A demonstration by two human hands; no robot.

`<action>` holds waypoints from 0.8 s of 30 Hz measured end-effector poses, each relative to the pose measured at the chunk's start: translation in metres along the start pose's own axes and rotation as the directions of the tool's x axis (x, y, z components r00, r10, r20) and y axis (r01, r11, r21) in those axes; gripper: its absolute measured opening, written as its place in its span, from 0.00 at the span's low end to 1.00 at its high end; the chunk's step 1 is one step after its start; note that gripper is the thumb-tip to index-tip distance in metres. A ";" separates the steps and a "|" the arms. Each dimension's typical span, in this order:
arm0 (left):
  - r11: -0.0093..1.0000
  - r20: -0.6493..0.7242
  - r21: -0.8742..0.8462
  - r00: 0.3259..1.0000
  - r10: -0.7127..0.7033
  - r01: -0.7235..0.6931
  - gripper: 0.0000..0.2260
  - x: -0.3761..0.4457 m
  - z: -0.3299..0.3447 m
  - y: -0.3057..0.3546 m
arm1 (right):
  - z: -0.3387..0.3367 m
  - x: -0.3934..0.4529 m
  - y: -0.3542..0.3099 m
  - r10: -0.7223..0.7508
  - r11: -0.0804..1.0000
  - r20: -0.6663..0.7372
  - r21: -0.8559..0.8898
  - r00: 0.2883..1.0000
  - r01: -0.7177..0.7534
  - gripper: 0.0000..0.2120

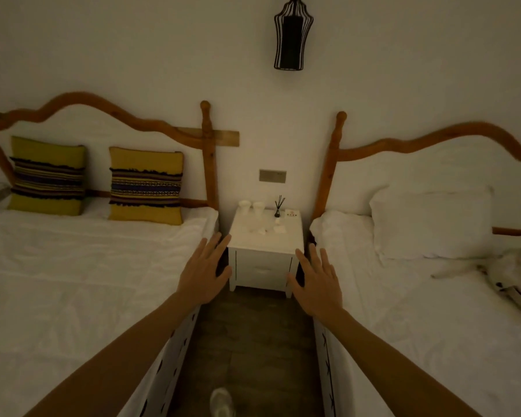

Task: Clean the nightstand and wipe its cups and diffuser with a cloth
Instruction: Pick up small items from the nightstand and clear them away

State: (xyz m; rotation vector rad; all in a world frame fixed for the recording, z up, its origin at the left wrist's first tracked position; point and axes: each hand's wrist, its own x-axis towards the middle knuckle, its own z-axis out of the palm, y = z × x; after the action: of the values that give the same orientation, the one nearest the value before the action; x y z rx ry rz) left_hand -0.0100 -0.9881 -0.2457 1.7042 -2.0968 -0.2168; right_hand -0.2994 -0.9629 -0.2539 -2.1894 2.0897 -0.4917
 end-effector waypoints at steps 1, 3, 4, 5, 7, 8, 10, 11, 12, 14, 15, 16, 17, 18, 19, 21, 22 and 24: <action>1.000 0.019 -0.019 1.000 -0.013 0.014 0.33 0.021 0.011 -0.007 | 0.012 0.024 0.005 0.017 1.000 0.016 0.011 1.000 -0.017 0.36; 0.997 0.068 -0.068 0.998 -0.014 0.018 0.34 0.069 0.034 -0.022 | 0.036 0.075 0.014 0.029 0.999 0.052 0.027 0.998 -0.031 0.35; 0.997 0.083 -0.077 0.997 0.003 0.003 0.34 0.084 0.041 -0.027 | 0.045 0.092 0.017 0.031 0.999 0.060 0.039 0.998 -0.033 0.35; 0.997 0.098 -0.075 0.995 0.016 -0.009 0.34 0.103 0.047 -0.031 | 0.052 0.111 0.021 0.044 0.998 0.073 0.047 0.996 -0.047 0.34; 0.995 0.126 -0.096 0.992 0.002 0.010 0.34 0.148 0.060 -0.042 | 0.066 0.154 0.026 0.078 0.994 0.106 0.074 0.991 -0.086 0.32; 0.993 0.144 -0.113 0.990 -0.013 0.029 0.34 0.169 0.065 -0.047 | 0.072 0.173 0.029 0.085 0.991 0.119 0.090 0.989 -0.096 0.31; 0.991 0.179 -0.124 0.984 -0.020 0.043 0.33 0.210 0.078 -0.057 | 0.083 0.209 0.035 0.103 0.985 0.129 0.126 0.986 -0.120 0.30; 0.992 0.205 -0.116 0.978 -0.024 0.049 0.33 0.233 0.085 -0.063 | 0.088 0.228 0.039 0.126 0.979 0.140 0.140 0.982 -0.145 0.29; 0.991 0.229 -0.117 0.973 -0.039 0.067 0.32 0.250 0.092 -0.068 | 0.093 0.243 0.043 0.156 0.971 0.147 0.160 0.977 -0.179 0.29; 0.987 0.278 -0.127 0.958 -0.063 0.102 0.32 0.277 0.105 -0.077 | 0.101 0.266 0.052 0.200 0.954 0.172 0.189 0.965 -0.231 0.28; 0.983 0.303 -0.139 0.950 -0.071 0.117 0.31 0.292 0.115 -0.082 | 0.108 0.280 0.059 0.205 0.951 0.189 0.194 0.960 -0.241 0.28; 0.981 0.333 -0.146 0.940 -0.073 0.128 0.31 0.305 0.125 -0.087 | 0.115 0.294 0.066 0.200 0.953 0.202 0.189 0.959 -0.239 0.27; 0.978 0.364 -0.150 0.928 -0.083 0.147 0.31 0.319 0.135 -0.091 | 0.123 0.310 0.074 0.203 0.951 0.223 0.188 0.953 -0.246 0.27; 0.973 0.397 -0.149 0.912 -0.103 0.175 0.30 0.333 0.146 -0.096 | 0.131 0.326 0.084 0.209 0.946 0.254 0.191 0.944 -0.261 0.26; 0.969 0.425 -0.142 0.897 -0.126 0.203 0.29 0.349 0.161 -0.101 | 0.142 0.345 0.095 0.211 0.942 0.292 0.195 0.933 -0.274 0.25; 0.958 0.471 -0.131 0.866 -0.167 0.256 0.29 0.370 0.181 -0.108 | 0.159 0.375 0.112 0.200 0.936 0.354 0.208 0.914 -0.285 0.25; 0.947 0.497 -0.134 0.847 -0.190 0.291 0.29 0.384 0.196 -0.113 | 0.171 0.395 0.122 0.189 0.936 0.385 0.207 0.903 -0.284 0.24; 0.930 0.553 -0.137 0.805 -0.213 0.340 0.29 0.411 0.224 -0.119 | 0.193 0.434 0.141 0.166 0.936 0.418 0.218 0.893 -0.276 0.24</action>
State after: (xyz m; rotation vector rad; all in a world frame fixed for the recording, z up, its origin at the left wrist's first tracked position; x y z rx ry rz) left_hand -0.0607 -1.4431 -0.3985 1.9566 -2.0437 -1.0992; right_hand -0.3711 -1.4313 -0.3982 -1.6975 1.8906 -0.2683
